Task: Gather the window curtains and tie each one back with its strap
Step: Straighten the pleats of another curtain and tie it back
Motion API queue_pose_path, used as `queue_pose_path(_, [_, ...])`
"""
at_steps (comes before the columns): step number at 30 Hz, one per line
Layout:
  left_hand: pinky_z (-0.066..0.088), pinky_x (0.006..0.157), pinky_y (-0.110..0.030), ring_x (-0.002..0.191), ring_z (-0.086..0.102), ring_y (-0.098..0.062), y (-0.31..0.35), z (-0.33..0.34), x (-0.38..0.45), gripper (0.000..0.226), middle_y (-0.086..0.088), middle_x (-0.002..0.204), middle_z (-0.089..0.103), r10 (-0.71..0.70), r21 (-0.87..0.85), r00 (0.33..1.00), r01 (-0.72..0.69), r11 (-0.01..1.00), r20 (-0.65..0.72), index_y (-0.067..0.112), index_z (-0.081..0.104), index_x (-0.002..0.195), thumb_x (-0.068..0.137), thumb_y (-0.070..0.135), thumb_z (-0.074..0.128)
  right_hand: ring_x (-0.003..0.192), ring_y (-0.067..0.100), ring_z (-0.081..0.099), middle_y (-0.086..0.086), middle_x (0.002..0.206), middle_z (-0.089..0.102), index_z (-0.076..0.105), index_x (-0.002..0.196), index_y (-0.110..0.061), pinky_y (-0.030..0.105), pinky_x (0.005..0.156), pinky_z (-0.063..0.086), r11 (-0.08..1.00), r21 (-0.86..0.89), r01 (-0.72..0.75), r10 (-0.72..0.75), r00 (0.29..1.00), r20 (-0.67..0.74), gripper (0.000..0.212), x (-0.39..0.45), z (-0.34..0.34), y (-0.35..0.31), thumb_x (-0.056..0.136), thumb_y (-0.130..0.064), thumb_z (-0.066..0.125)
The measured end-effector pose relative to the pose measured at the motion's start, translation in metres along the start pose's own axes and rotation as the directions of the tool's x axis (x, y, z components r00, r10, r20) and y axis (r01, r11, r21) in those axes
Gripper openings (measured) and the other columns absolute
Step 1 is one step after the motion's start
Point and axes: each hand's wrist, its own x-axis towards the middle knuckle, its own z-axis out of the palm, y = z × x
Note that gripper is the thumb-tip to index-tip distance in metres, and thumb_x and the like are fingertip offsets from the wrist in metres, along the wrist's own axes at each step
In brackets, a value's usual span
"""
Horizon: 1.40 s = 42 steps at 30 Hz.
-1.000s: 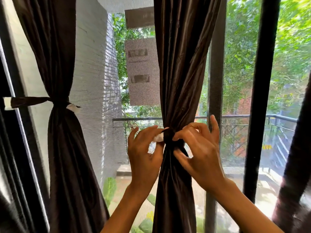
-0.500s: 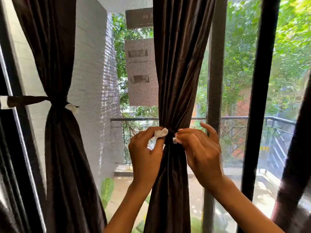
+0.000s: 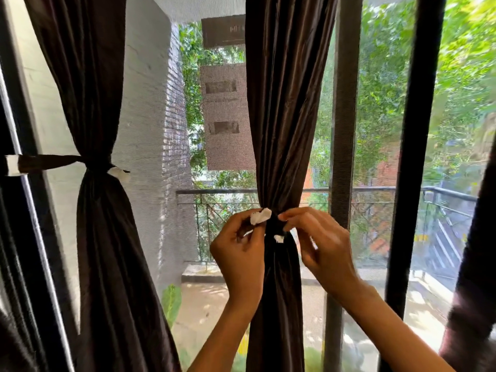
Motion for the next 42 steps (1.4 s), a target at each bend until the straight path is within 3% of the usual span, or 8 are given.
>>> queue_pose_path(5, [0.052,0.067,-0.020,0.072,0.069,-0.007,-0.002,-0.003,0.006,0.014,0.004,0.075,0.073,-0.063,-0.028,0.998,0.064,0.998,0.028,0.015,0.072,0.079,0.077,0.001,0.074,0.108,0.020,0.057,0.008,0.116,0.062,0.071,0.101,-0.008,0.034,0.095,0.043,0.993,-0.070,0.090,-0.076,0.980,0.181,0.022,-0.007,-0.006,0.003,0.081,-0.019,0.069])
queue_pose_path(10, [0.057,0.070,-0.029,0.075,0.070,-0.017,-0.001,0.000,0.003,0.017,0.000,0.075,0.072,-0.096,-0.045,0.994,0.099,0.994,0.058,0.016,0.072,0.078,0.078,-0.001,0.073,0.089,0.024,0.064,0.007,0.101,0.068,0.072,0.082,-0.008,0.028,0.083,0.045,0.987,-0.156,0.046,-0.047,0.999,0.000,0.013,-0.003,-0.001,0.001,0.088,-0.017,0.066])
queue_pose_path(14, [0.058,0.073,-0.041,0.074,0.069,-0.024,-0.003,-0.002,0.009,0.008,-0.009,0.072,0.071,-0.191,-0.080,0.980,0.196,0.977,0.063,0.008,0.070,0.076,0.078,0.001,0.072,0.092,0.017,0.065,0.005,0.105,0.070,0.067,0.074,-0.005,0.031,0.093,0.044,0.989,-0.140,0.043,-0.049,0.998,-0.043,0.020,-0.001,0.001,-0.007,0.091,-0.015,0.062])
queue_pose_path(21, [0.055,0.058,-0.024,0.071,0.059,-0.021,-0.008,-0.006,0.021,0.018,-0.015,0.075,0.057,-0.438,-0.227,0.897,0.438,0.870,0.053,-0.017,0.061,0.087,0.079,-0.003,0.069,0.096,0.010,0.063,-0.001,0.097,0.071,0.067,0.074,-0.008,0.032,0.088,0.039,0.987,-0.153,0.053,-0.069,0.993,-0.098,0.016,-0.001,0.003,-0.024,0.089,-0.013,0.062])
queue_pose_path(29, [0.052,0.052,-0.019,0.059,0.067,-0.012,-0.005,-0.008,0.024,0.008,0.000,0.060,0.068,-0.492,-0.276,0.868,0.492,0.826,0.074,0.001,0.067,0.074,0.079,-0.005,0.067,0.087,0.004,0.064,-0.008,0.090,0.072,0.068,0.074,-0.010,0.027,0.087,0.039,0.993,-0.115,0.033,-0.044,0.994,-0.097,0.020,-0.005,-0.005,-0.031,0.090,-0.018,0.059])
queue_pose_path(34, [0.050,0.050,-0.016,0.048,0.060,-0.008,-0.012,-0.006,0.034,0.013,0.003,0.051,0.064,-0.530,-0.283,0.848,0.514,0.810,0.021,0.003,0.068,0.070,0.078,-0.006,0.068,0.087,0.001,0.063,-0.012,0.086,0.069,0.069,0.077,-0.010,0.027,0.082,0.044,0.975,0.160,-0.156,0.167,0.984,-0.057,0.014,-0.010,-0.007,-0.036,0.086,-0.018,0.061])
queue_pose_path(38, [0.051,0.050,-0.017,0.047,0.060,-0.007,-0.014,-0.004,0.035,0.008,0.004,0.050,0.064,-0.502,-0.276,0.865,0.482,0.832,-0.003,0.001,0.068,0.074,0.081,-0.002,0.068,0.085,0.008,0.067,-0.009,0.081,0.071,0.070,0.076,-0.009,0.021,0.079,0.046,0.874,0.341,-0.346,0.364,0.931,0.012,0.008,-0.015,-0.011,-0.040,0.083,-0.013,0.070])
queue_pose_path(42, [0.054,0.059,-0.021,0.072,0.070,-0.018,-0.018,-0.010,0.027,0.006,-0.010,0.077,0.072,-0.395,-0.240,0.914,0.405,0.882,0.090,-0.001,0.068,0.087,0.086,0.004,0.064,0.083,0.019,0.068,0.007,0.080,0.072,0.069,0.079,-0.002,0.032,0.084,0.052,0.484,0.635,-0.603,0.703,0.700,0.129,0.016,-0.016,-0.011,-0.029,0.077,-0.018,0.067])
